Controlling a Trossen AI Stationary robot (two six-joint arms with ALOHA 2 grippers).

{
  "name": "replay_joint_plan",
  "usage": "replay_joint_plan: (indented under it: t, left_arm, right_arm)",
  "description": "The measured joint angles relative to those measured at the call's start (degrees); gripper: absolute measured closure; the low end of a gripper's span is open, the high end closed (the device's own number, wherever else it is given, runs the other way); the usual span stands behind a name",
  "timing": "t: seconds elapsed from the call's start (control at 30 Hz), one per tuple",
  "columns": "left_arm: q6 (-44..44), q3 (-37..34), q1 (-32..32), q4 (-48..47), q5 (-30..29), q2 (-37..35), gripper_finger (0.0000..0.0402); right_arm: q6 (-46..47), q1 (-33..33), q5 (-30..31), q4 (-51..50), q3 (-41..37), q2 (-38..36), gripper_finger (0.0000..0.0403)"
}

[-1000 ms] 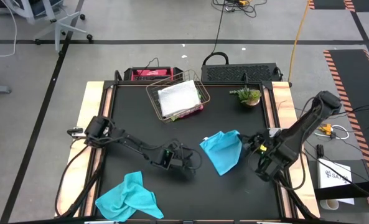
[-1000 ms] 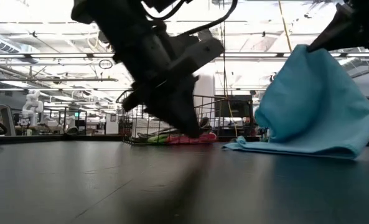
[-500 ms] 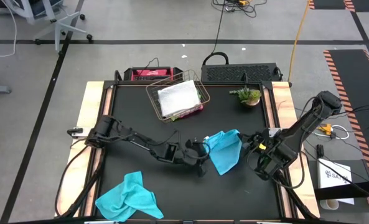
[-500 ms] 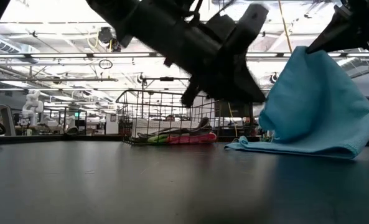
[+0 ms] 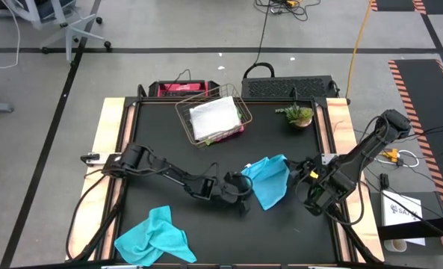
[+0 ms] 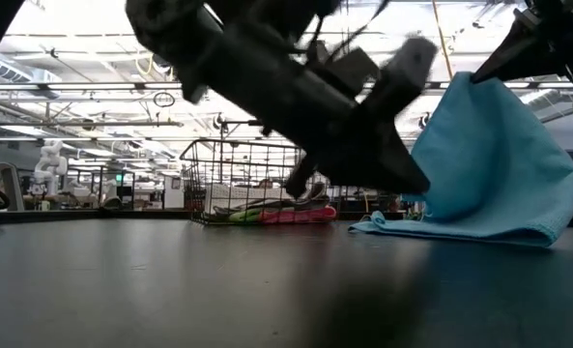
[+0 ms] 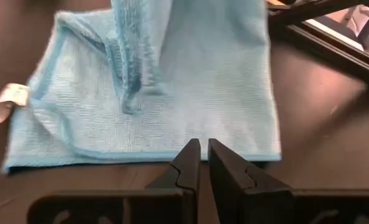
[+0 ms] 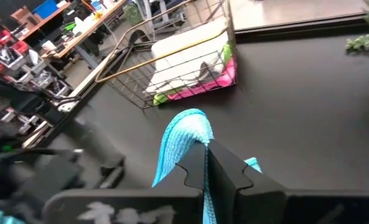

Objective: Fold microfiber towels
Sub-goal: Fold the right light blue microfiber cloth

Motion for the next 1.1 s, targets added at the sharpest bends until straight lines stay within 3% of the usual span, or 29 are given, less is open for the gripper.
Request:
replay_joint_plan:
  t: [0.3, 0.53, 0.83, 1.1]
  left_arm:
    - [3.5, 9.1, 1.1, -2.7, 0.3, 5.4, 0.0371]
    - [4.5, 16.1, 1.6, -12.8, 1.5, 10.4, 0.0371]
    - [2.9, 17.0, 1.3, -21.8, 1.4, 10.5, 0.0371]
    - [-0.3, 17.2, -1.0, -35.7, 3.2, 9.7, 0.0371]
  right_arm:
    - [-14.3, -3.7, 0.0, 13.4, 0.0, 1.4, 0.0403]
    - [-20.1, -4.8, 0.2, 18.4, 0.0, 1.0, 0.0403]
    - [-23.4, -4.8, 0.1, 22.3, 0.0, 1.0, 0.0403]
    - [-32.5, -4.8, 0.0, 32.1, 0.0, 1.0, 0.0403]
